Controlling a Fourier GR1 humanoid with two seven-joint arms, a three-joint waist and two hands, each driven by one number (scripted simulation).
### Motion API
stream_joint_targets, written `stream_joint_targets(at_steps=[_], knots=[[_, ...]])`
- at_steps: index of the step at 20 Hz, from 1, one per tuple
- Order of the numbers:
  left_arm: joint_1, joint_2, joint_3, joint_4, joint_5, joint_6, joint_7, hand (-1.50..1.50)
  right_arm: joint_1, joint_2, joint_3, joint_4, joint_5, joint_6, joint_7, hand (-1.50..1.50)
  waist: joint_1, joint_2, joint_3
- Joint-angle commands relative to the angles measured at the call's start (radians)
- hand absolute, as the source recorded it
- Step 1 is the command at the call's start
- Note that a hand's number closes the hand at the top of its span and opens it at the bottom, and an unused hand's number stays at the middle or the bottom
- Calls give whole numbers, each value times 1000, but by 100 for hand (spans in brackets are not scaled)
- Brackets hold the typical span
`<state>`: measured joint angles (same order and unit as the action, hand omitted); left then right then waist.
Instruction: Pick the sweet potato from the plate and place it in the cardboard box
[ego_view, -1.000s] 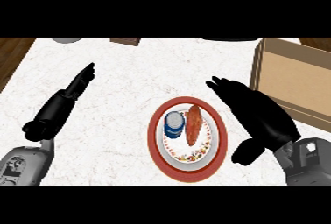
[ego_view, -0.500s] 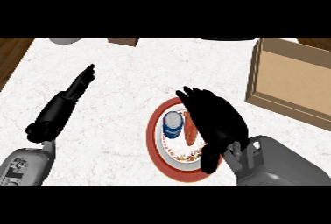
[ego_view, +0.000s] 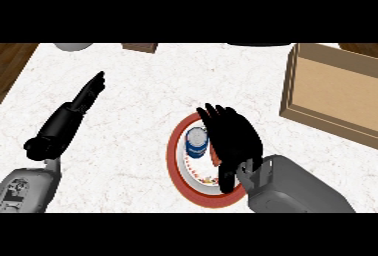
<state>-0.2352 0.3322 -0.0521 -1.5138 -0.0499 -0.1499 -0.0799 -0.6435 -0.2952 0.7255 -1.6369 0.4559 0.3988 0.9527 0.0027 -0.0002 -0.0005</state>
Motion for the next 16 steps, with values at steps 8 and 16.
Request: stream_joint_targets(at_steps=[8,16], knots=[[18,-25,36,91,-32,-28,-101,0,-19,146,-37,174,178,55,11,-150,0,2,0],[99,-51,23,-154,-30,-51,69,0,86,163,-85,215,311,58,-88,-150,2,-1,1]])
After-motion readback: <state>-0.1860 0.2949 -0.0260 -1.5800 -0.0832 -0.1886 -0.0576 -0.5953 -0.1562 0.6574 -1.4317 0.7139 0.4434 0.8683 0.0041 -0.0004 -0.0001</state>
